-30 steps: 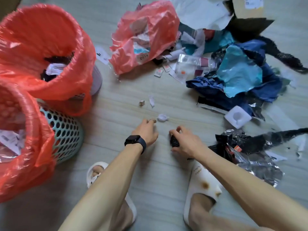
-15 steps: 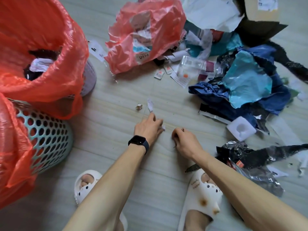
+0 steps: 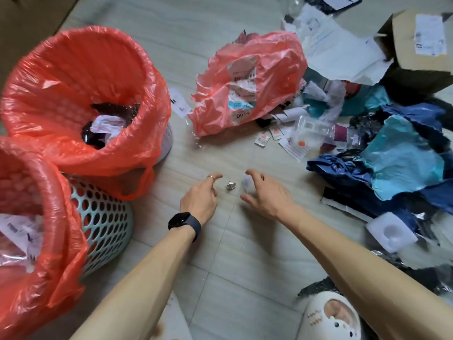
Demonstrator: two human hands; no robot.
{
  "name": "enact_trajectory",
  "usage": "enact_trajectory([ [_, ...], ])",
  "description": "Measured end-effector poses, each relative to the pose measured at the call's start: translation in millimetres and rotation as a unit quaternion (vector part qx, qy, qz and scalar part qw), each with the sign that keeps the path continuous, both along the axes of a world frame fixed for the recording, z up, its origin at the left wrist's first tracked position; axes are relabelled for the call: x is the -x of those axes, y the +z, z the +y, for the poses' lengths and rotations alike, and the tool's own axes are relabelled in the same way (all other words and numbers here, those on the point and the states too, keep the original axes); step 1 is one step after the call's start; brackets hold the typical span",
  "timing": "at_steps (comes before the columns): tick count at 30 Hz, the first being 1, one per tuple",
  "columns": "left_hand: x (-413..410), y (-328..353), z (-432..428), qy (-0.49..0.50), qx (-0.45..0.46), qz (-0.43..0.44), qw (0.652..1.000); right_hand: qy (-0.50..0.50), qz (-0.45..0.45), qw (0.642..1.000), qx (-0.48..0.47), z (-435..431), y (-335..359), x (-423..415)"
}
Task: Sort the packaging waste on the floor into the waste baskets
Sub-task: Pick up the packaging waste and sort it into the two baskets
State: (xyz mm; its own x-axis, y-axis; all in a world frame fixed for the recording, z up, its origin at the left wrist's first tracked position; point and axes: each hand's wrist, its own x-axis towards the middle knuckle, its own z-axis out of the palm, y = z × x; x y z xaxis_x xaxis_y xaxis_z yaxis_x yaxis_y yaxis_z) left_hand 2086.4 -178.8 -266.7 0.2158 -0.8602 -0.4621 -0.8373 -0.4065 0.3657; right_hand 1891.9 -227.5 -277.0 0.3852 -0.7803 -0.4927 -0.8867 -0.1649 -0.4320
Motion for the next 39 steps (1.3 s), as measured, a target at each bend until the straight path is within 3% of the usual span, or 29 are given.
enact_trajectory([
  [7,21,-15,-15,-0.001,-0.02,0.029,0.999,0.011,-0.029,0.998,0.051,-1,-19,3],
  [12,31,-28,-17,-0.01,-0.01,0.042,0.999,0.009,-0.026,0.999,0.034,1,-19,3],
  [15,25,-23,-17,0.023,-0.031,0.068,0.997,-0.073,-0.032,0.996,-0.027,-1,-13,1],
  [18,15,4,-20,-0.015,-0.03,0.057,0.998,-0.171,-0.077,0.981,-0.051,-7,6,-3],
  [22,-3,79,-40,-0.031,0.091,0.097,0.991,-0.231,-0.184,0.955,0.003,-31,65,-34],
  [25,-17,156,-66,0.005,0.266,0.115,0.957,-0.255,-0.271,0.926,0.056,-56,120,-65],
  [27,-36,203,-82,0.047,0.39,0.072,0.917,-0.249,-0.317,0.912,0.08,-69,154,-88],
  [29,-63,232,-96,0.081,0.437,0.009,0.896,-0.235,-0.358,0.898,0.102,-78,185,-112],
  [33,-131,225,-99,0.078,0.239,-0.123,0.96,-0.163,-0.372,0.906,0.115,-79,223,-165],
  [39,-176,199,-69,0.024,0.016,-0.206,0.978,-0.075,-0.307,0.946,0.076,-74,209,-214],
])
